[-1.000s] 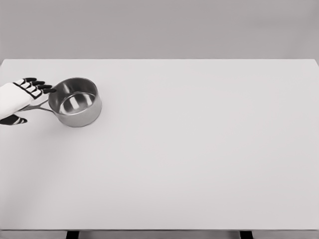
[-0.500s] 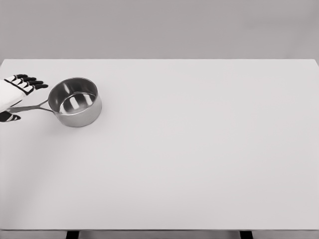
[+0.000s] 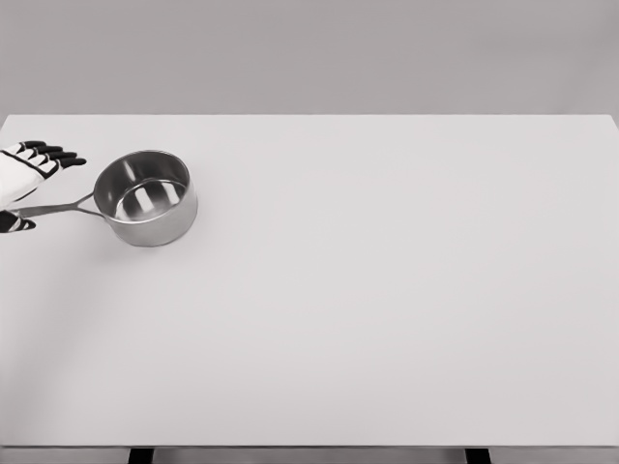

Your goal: Rotate pot handle

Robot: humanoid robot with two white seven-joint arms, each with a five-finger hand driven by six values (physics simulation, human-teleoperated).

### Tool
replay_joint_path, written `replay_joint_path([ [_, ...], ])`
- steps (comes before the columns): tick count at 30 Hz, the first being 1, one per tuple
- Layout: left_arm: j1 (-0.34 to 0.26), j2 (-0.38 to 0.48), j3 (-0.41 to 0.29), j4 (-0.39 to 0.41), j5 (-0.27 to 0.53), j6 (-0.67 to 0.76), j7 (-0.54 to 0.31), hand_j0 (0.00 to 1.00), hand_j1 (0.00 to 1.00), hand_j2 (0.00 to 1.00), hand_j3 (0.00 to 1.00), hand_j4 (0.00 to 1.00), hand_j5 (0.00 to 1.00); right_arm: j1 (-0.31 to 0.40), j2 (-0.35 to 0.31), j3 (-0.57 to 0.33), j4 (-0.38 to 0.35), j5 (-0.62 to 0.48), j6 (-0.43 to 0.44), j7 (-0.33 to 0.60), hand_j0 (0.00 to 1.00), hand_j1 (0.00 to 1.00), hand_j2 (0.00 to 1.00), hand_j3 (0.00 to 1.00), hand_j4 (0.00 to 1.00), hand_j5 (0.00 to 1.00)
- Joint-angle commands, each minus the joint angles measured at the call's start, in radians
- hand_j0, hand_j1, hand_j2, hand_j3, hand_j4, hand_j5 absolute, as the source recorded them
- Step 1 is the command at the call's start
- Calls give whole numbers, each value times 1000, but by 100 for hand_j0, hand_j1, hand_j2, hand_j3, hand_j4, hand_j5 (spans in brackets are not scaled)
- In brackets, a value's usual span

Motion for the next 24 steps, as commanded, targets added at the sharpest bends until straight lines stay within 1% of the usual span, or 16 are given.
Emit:
replay_joint_path([
  [1,-2,-6,0,13,6,1,0,100,100,100,100,100,100,0,0,0,0,0,1,0,100,100,100,100,100,100],
  [12,-28,-6,-6,43,6,1,1,100,100,100,100,100,100,0,0,0,0,0,1,0,100,100,100,100,100,100],
  [17,-49,-14,-10,63,6,1,-1,100,100,100,100,100,100,0,0,0,0,0,-1,0,100,100,100,100,100,100],
  [21,-64,-27,-10,86,-9,1,1,100,100,100,100,100,100,0,0,0,0,0,-1,0,100,100,100,100,100,100],
  [24,-74,-35,-10,89,-20,1,1,100,100,100,100,100,100,0,0,0,0,0,-1,0,100,100,100,100,100,100],
])
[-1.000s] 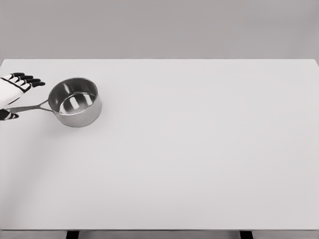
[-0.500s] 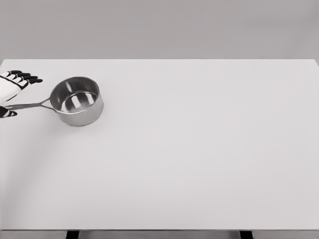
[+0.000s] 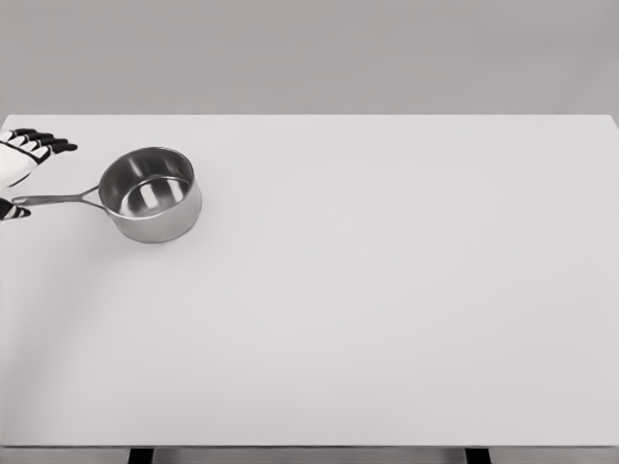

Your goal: Rotate pot handle

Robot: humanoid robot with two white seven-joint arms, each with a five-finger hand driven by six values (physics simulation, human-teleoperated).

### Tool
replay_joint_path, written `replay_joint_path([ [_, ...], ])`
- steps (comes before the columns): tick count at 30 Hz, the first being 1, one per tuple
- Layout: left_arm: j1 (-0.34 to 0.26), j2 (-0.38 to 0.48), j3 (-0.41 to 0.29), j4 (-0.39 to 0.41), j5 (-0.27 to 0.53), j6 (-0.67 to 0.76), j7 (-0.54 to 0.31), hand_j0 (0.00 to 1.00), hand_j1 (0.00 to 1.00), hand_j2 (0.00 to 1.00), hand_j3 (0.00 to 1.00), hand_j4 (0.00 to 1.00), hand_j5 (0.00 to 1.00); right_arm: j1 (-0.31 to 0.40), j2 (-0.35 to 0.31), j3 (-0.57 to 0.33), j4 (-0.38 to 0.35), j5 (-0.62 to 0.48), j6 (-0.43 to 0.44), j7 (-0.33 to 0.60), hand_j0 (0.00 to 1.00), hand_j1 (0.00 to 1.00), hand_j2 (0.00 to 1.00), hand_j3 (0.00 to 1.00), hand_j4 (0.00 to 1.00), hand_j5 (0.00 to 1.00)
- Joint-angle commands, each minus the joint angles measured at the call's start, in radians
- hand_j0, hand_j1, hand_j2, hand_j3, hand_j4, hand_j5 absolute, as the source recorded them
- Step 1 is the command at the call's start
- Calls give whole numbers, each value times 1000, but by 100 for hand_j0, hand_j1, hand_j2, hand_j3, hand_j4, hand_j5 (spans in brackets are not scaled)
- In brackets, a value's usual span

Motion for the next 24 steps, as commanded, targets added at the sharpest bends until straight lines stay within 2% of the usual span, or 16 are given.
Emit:
replay_joint_path([
  [1,0,-5,0,6,-1,1,1,100,100,100,100,100,100,0,0,0,0,0,1,0,100,100,100,100,100,100],
  [24,-46,-21,-3,54,-4,1,1,100,100,100,100,100,100,0,0,0,0,0,-1,0,100,100,100,100,100,100],
])
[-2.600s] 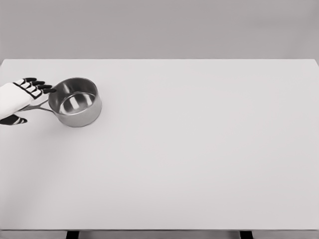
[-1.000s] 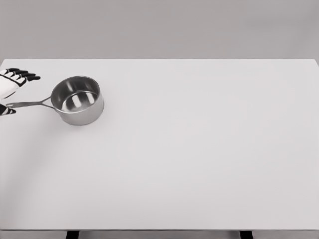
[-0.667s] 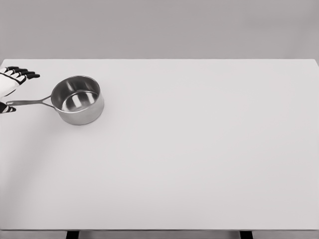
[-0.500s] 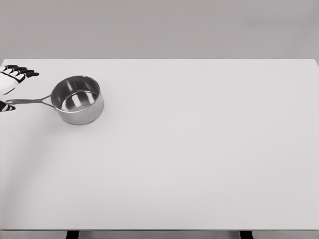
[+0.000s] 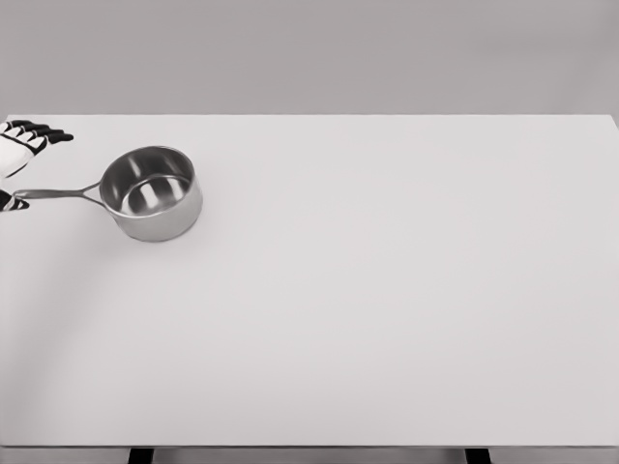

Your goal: Rotate pot handle

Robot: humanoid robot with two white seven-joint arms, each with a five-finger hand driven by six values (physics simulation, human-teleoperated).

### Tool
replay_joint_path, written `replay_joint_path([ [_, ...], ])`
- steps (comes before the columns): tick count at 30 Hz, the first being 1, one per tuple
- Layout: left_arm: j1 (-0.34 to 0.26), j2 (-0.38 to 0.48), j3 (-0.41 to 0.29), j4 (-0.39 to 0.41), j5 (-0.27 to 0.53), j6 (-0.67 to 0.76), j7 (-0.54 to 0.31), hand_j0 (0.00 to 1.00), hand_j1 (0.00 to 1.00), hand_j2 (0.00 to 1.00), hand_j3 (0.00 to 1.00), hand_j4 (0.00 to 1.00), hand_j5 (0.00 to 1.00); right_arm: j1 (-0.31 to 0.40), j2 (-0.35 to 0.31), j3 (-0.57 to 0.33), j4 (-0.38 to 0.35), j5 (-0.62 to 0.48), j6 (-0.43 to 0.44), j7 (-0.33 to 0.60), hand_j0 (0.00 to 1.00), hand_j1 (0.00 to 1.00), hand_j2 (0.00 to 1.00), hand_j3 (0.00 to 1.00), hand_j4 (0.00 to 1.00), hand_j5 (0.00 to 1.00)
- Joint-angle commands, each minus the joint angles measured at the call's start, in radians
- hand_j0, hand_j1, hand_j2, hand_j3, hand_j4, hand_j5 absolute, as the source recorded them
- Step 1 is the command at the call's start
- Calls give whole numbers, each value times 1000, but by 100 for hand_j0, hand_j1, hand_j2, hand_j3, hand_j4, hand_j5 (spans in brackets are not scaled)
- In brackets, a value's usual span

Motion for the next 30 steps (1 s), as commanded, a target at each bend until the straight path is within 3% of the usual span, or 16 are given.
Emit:
replay_joint_path([
  [1,0,0,0,6,6,1,1,100,100,100,100,100,100,0,0,0,0,0,-1,0,100,100,100,100,100,100],
  [24,0,0,-5,-7,21,1,1,100,100,100,100,100,100,0,0,0,0,0,1,0,100,100,100,100,100,100],
  [26,8,3,-5,-34,23,1,2,100,100,100,100,100,100,0,0,0,0,0,-1,0,100,100,100,100,100,100],
  [30,143,44,-5,-239,185,1,4,100,100,100,100,100,100,0,0,0,0,0,1,0,100,100,100,100,100,100],
])
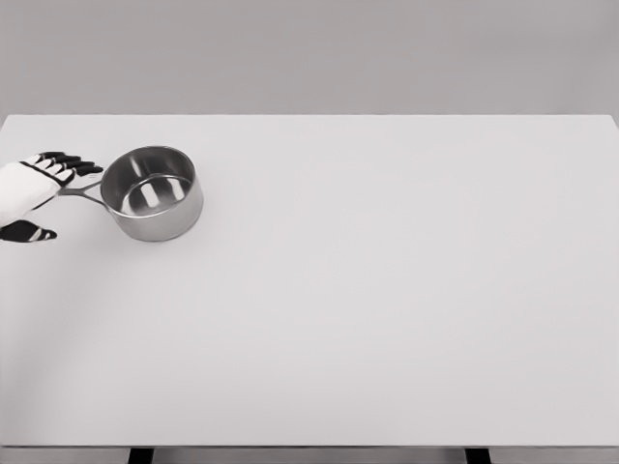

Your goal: Rotate pot handle

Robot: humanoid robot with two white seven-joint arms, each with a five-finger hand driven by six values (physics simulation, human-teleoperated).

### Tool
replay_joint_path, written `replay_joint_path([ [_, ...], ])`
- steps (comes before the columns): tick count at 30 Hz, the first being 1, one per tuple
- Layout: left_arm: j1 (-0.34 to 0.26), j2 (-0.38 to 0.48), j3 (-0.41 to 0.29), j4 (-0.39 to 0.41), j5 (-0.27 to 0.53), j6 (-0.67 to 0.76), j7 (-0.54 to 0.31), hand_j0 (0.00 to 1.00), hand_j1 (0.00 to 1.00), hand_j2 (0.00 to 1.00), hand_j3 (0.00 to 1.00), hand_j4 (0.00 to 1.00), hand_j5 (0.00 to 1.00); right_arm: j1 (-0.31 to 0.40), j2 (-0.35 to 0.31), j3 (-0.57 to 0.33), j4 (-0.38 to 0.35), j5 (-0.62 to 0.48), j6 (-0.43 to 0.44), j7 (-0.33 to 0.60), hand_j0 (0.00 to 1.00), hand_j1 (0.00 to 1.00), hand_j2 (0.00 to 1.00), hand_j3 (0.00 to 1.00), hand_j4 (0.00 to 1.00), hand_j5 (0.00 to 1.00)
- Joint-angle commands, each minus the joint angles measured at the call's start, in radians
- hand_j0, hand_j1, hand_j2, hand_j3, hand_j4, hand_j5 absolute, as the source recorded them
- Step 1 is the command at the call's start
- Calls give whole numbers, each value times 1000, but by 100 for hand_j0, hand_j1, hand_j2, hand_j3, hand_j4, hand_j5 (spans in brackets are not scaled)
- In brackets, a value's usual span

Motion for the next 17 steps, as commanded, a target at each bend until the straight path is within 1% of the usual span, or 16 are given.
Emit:
replay_joint_path([
  [1,2,41,1,-133,99,2,2,100,100,100,100,100,100,0,0,0,0,0,1,0,100,100,100,100,100,100],
  [3,9,42,2,-190,114,2,2,100,100,100,100,100,100,0,0,0,0,0,-1,0,100,100,100,100,100,100],
  [6,9,42,5,-239,132,2,0,100,100,100,100,100,100,0,0,0,0,0,-1,0,100,100,100,100,100,100],
  [8,31,50,8,-273,158,2,-3,100,100,100,100,100,100,0,0,0,0,0,1,0,100,100,100,100,100,100],
  [10,60,84,4,-296,163,2,-4,100,100,100,100,100,100,0,0,0,0,0,-1,0,100,100,100,100,100,100],
  [11,61,88,5,-323,187,2,-6,100,100,100,100,100,100,0,0,0,0,0,1,0,100,100,100,100,100,100],
  [13,68,107,4,-350,234,2,-6,100,100,100,100,100,100,0,0,0,0,0,1,0,100,100,100,100,100,100],
  [14,86,133,5,-371,260,2,-6,100,100,100,100,100,100,0,0,0,0,0,-1,0,100,100,100,100,100,100],
  [17,87,134,5,-373,261,2,-6,100,100,100,100,100,100,0,0,0,0,0,-1,0,100,100,100,100,100,100],
])
